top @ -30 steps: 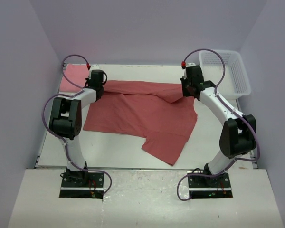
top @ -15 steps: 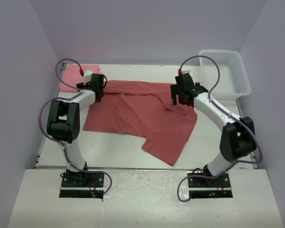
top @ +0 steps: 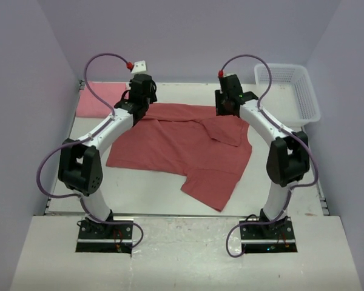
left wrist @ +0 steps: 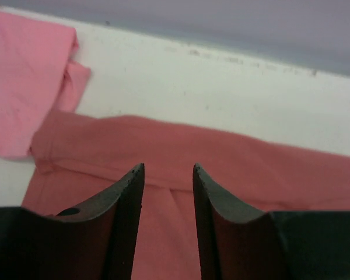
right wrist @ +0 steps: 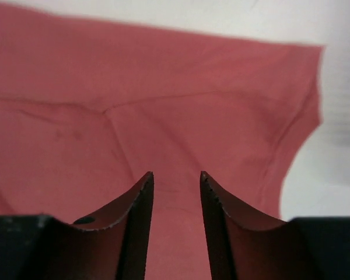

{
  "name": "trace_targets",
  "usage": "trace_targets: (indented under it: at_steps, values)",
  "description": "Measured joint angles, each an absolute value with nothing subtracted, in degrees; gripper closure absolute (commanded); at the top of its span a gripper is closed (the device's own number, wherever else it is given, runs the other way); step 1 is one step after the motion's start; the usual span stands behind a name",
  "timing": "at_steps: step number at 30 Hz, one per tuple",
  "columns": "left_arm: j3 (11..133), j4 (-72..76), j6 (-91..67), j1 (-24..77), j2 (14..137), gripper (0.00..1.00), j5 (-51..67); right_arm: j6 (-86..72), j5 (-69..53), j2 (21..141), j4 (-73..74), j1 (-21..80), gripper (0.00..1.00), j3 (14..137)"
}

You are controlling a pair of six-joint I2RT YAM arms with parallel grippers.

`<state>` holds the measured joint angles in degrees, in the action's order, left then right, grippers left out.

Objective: Fold and stack the t-shirts
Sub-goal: Fold the flattened tshirt in 1/3 of the way

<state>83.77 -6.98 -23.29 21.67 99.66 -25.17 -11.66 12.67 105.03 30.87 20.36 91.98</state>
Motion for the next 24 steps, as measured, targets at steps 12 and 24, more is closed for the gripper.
trace_targets:
  at_steps: [12, 24]
  values:
    - [78.98, -10.31, -23.44, 21.82, 101.51, 0.57, -16.23, -11.55, 1.63, 116.09, 36.67, 23.51, 0.44, 92.05]
    - [76.84, -9.39, -23.42, 21.82, 100.29, 0.55, -14.04, -12.84, 0.47, 116.09, 36.38, 23.9, 0.53, 88.05]
